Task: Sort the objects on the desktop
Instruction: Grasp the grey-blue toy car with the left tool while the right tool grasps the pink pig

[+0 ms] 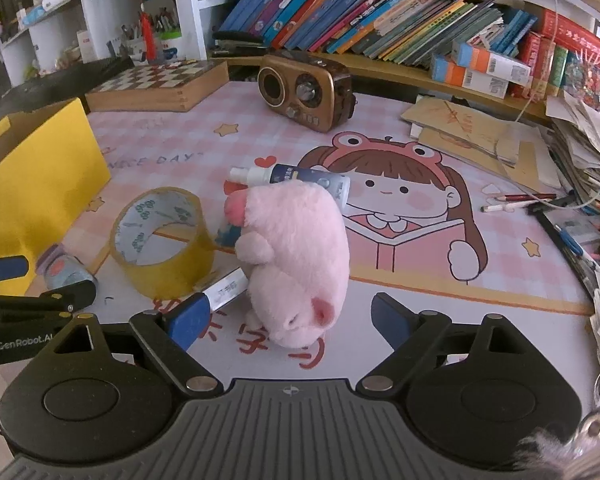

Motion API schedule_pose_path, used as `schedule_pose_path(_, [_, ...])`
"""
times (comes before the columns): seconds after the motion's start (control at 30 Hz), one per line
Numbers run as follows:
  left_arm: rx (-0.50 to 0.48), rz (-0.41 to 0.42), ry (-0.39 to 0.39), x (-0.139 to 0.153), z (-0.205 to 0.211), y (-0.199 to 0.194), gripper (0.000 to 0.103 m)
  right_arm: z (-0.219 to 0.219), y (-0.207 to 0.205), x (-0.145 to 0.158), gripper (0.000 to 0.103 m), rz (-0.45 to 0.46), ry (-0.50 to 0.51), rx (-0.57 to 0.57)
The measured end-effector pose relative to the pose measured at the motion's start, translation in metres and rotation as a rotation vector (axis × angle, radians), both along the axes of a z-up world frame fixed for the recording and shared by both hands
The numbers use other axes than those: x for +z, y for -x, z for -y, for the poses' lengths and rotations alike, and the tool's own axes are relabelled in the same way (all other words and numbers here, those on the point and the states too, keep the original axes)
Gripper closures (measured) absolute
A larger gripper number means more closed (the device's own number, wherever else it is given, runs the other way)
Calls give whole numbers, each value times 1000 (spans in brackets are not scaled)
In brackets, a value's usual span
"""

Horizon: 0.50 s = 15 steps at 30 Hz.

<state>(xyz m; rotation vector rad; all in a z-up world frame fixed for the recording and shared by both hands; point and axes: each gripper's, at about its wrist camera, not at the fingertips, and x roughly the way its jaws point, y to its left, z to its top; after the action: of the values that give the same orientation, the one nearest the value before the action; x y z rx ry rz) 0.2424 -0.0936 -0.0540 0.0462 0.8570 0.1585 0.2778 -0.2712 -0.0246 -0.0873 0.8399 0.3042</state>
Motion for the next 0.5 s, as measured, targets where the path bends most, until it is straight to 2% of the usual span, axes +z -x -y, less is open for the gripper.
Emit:
schedule_pose_path(0.07, [8, -10, -4, -4, -2, -4, 18, -3, -6, -3, 15, 3, 13, 8])
schedule_pose_path(0.13, [11, -19, -11, -8, -4, -9, 19, -5, -13, -5, 10, 11, 14, 10])
schedule_pose_path(0.27, [12, -43, -6, -15, -6, -17, 25, -5, -27, -1, 9, 28, -11, -2])
schedule_pose_path(0.37, [20, -38, 32, -18, -12, -21, 30, -3, -36, 4, 9, 35, -47, -14])
schedule_pose_path(0.43, [19, -37, 63, -17, -15, -21, 38, -3, -42, 4, 9, 28, -55, -23])
schedule_pose_path(0.5, [15, -39, 75, -18, -16, -22, 40, -5, -49, 1, 9, 12, -55, -30])
